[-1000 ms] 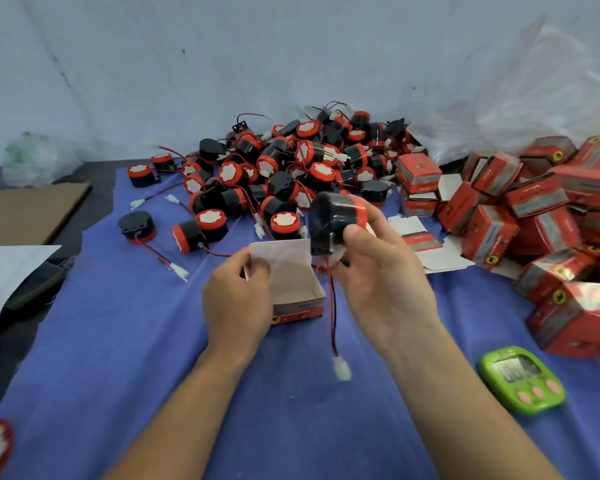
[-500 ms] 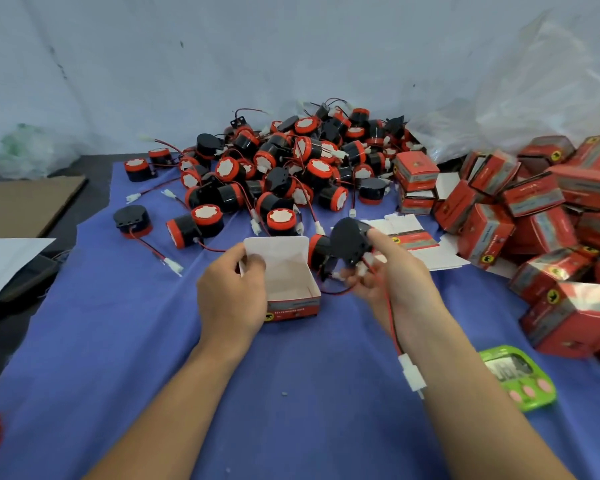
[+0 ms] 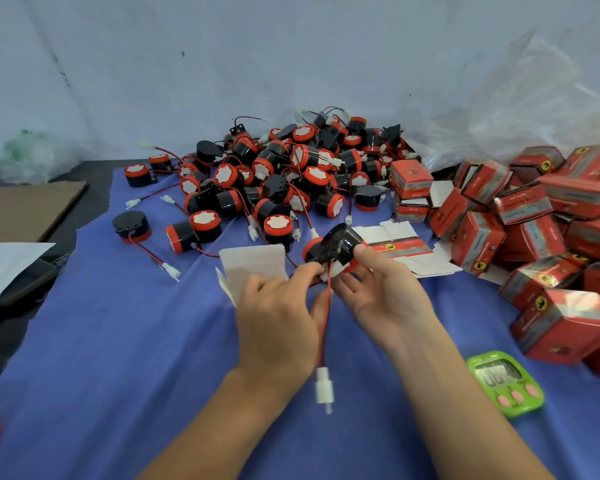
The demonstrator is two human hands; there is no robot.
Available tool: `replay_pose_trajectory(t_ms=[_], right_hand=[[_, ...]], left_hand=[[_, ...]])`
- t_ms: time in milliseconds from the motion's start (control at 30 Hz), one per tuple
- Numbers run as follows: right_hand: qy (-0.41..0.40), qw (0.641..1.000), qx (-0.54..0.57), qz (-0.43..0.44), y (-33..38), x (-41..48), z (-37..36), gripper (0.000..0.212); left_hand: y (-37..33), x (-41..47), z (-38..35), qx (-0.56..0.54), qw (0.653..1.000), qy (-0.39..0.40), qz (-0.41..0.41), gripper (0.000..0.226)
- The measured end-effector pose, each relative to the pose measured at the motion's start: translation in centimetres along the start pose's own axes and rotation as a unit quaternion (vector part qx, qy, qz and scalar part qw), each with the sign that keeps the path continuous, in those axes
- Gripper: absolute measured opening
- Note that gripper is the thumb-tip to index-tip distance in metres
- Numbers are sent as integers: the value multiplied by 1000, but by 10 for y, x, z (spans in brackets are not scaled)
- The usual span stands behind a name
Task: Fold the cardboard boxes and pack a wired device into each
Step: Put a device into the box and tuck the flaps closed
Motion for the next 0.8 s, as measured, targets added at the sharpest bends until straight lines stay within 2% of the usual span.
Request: replay_pose_trajectory(t_ms=[67,200,333,400,467,600,633,700,733,800], right_hand=[[20,1000,-4,-7,-3,1,-2,38],[5,1000,-9,14,-4,3,-2,40],[-55,998,30,21,-13,3,4,15],[-93,995,32,6,-23,4,7,14],[-121,992,29,0,-27,5,11,19],[-141,987,74,-27,-22,7,21,23],[-130,987,86,-35,-21,6,19,26],[-114,986,116,-24,-17,6,16,38],[-114,985,128,-13,-13,6,17,38],[-124,981,149,11,-5,5,21,34]], left_hand=[[14,0,-6,-25,999,19,40,12],[28,7,-7,-96,993,19,69,16],[40,10,-13,-177,979,31,98,15],[40,8,-14,-197,974,31,103,14],[37,7,-10,-189,978,21,84,10],[-5,-3,-8,-143,985,31,-86,17],[-11,-6,-10,-132,985,30,-102,13],[-5,-4,-13,-95,993,6,-74,5],[3,-2,-14,-74,996,-3,-38,12],[15,-2,-20,-76,997,25,15,45]])
Point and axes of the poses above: each hand's wrist, its own x-axis towards the middle knuckle, its own z-axis out of the back of the hand, y = z × x, the point moved 9 cm from there along x, towards the middle knuckle
